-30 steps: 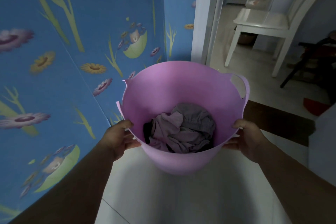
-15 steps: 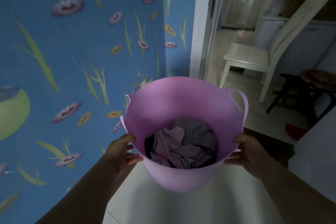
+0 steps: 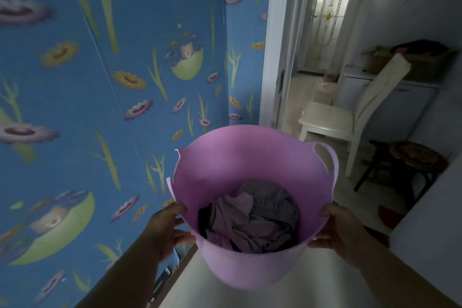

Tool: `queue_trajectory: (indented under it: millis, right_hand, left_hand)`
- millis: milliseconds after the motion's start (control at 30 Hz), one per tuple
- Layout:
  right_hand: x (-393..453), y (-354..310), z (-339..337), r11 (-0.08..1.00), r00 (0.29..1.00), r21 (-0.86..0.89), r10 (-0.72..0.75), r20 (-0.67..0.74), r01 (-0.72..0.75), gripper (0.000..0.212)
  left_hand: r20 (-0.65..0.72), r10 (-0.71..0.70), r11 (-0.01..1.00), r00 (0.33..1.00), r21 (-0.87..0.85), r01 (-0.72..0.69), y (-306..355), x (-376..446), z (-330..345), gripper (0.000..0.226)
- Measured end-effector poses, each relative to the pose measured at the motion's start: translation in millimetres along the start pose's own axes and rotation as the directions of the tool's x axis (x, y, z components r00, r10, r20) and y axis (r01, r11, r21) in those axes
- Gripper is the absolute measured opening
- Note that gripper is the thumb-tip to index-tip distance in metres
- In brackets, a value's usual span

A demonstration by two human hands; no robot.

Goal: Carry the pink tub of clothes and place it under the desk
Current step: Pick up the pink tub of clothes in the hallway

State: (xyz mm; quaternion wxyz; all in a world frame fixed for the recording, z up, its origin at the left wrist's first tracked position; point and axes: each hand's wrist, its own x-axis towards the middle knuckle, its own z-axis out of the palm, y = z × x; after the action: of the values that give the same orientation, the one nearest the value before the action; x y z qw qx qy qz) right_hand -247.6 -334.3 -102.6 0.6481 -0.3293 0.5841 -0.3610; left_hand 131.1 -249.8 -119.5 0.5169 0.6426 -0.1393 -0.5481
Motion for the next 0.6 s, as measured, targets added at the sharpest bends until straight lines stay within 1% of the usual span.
queue_trajectory:
  millis: [100, 200, 267, 367, 433, 567, 600]
  right_hand:
    - [-22.2, -23.3, 3.1, 1.000, 1.000, -0.016, -0.005, -0.021, 0.005, 0.044]
    - [-45.8, -46.6, 6.5, 1.000, 1.000, -0.029, -0.008, -0.025, 0.007, 0.046]
    - [-60.2, -62.0, 9.6, 0.999, 1.000, -0.039, -0.005, -0.022, 0.004, 0.048]
    - [-82.4, -85.9, 16.6, 0.999, 1.000, -0.040, -0.007, -0.002, 0.007, 0.046]
    - [-98.3, -99.5, 21.7, 0.999, 1.000, -0.038, -0.018, 0.009, 0.018, 0.045]
    - [-122.3, -119.9, 31.5, 0.999, 0.999, -0.030, -0.033, 0.001, 0.033, 0.044]
    - [-131.8, -122.3, 36.3, 0.999, 0.999, -0.022, -0.030, -0.009, 0.030, 0.041]
  left_hand:
    - [0.004, -0.007, 1.000, 1.000, 0.007, 0.007, 22.7, -17.9, 1.0, 0.032]
    - [0.002, -0.014, 1.000, 1.000, 0.006, 0.014, 43.4, -36.6, 0.0, 0.034]
    - [-0.001, -0.016, 1.000, 1.000, 0.007, 0.016, 56.7, -49.1, 0.8, 0.032]
    - [0.002, -0.021, 1.000, 1.000, 0.003, 0.021, 79.8, -70.7, 1.3, 0.023]
    - [0.013, -0.019, 1.000, 1.000, 0.007, 0.019, 92.4, -83.4, 0.7, 0.022]
    - [0.010, -0.018, 1.000, 1.000, -0.002, 0.018, 117.3, -98.0, -0.9, 0.037]
    - [0.009, -0.023, 1.000, 1.000, 0.001, 0.023, 124.0, -105.1, -6.3, 0.041]
